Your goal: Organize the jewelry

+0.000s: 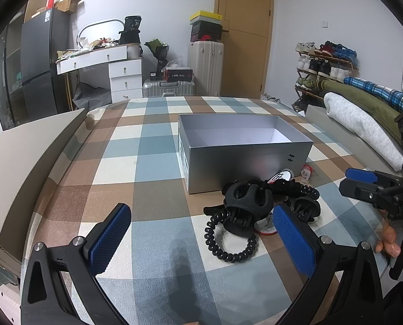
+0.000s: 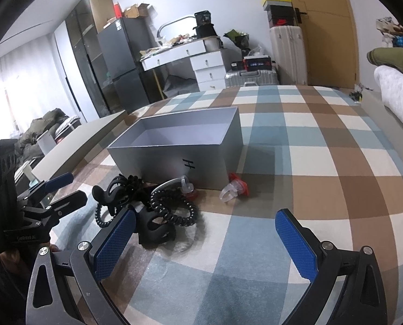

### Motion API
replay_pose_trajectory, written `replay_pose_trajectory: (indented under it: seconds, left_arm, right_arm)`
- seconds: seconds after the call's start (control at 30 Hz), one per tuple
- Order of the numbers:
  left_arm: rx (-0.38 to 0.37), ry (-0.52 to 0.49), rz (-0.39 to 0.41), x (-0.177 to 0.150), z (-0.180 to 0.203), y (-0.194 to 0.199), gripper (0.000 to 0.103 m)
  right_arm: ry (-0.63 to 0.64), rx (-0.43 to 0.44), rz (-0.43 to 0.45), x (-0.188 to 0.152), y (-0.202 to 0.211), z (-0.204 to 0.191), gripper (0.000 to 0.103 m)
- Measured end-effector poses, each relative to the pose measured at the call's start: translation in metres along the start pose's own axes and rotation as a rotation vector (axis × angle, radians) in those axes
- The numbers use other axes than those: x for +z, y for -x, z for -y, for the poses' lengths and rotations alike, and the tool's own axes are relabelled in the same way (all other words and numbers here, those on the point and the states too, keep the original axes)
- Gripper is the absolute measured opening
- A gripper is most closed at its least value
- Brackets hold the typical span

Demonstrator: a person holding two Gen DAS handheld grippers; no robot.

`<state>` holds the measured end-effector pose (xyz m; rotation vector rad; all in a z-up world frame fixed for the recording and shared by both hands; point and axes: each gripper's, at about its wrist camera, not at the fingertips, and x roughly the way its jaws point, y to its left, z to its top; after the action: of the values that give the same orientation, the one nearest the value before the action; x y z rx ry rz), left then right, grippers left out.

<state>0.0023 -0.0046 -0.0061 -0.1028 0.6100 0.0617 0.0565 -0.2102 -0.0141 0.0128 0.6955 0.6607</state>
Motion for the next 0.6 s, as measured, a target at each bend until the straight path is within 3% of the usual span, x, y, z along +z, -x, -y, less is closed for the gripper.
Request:
replay_pose_trajectory:
  seconds: [0.37,0.47,0.5,0.6]
  left_arm:
    - [0.006,0.012,-0.011,0.001,-0.001,-0.001,0.102]
    - [0.007,0.017,-0.024,0.003,-0.001,-0.003,0.102]
    - [0.007,0.016,-0.025,0.003,-0.001,-0.003,0.102]
    - [0.005,0.01,-0.028,0.005,0.0,-0.004,0.102]
  right_arm:
    - [-0.047,-0.091,-0.111,0.02,-0.022,0.028,0.102]
    - [-0.05,-0.084,-0.139,0.025,-0.029,0.03,0.085]
    - [-0.043,-0.075,-0.157,0.026,-0.034,0.03,0.075]
    - [-0.023,-0.083,-0.203,0.027,-0.046,0.028,0.07]
